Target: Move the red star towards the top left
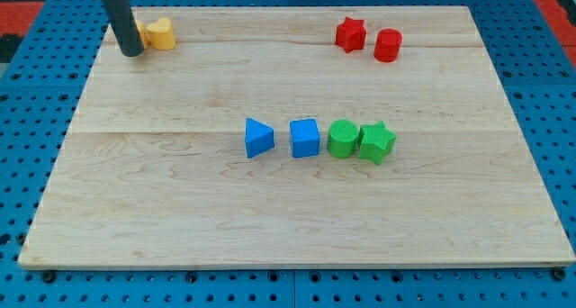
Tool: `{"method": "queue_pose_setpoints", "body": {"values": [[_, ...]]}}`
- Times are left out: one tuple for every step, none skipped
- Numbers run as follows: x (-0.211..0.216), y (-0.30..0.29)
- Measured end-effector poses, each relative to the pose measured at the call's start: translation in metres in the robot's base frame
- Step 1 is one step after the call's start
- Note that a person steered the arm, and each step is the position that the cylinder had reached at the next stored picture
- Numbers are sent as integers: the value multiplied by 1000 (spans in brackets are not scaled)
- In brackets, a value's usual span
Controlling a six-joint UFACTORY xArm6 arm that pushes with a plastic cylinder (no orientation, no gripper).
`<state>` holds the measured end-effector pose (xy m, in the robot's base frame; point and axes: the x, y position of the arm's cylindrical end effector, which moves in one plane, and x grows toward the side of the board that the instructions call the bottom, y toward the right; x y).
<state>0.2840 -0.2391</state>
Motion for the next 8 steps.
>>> {"method": "queue_pose_setpoints", "body": {"values": [[9, 18], [50, 129], [61, 268], [39, 353], [0, 392], [-33, 366], [-51, 291], [-57, 209]]}}
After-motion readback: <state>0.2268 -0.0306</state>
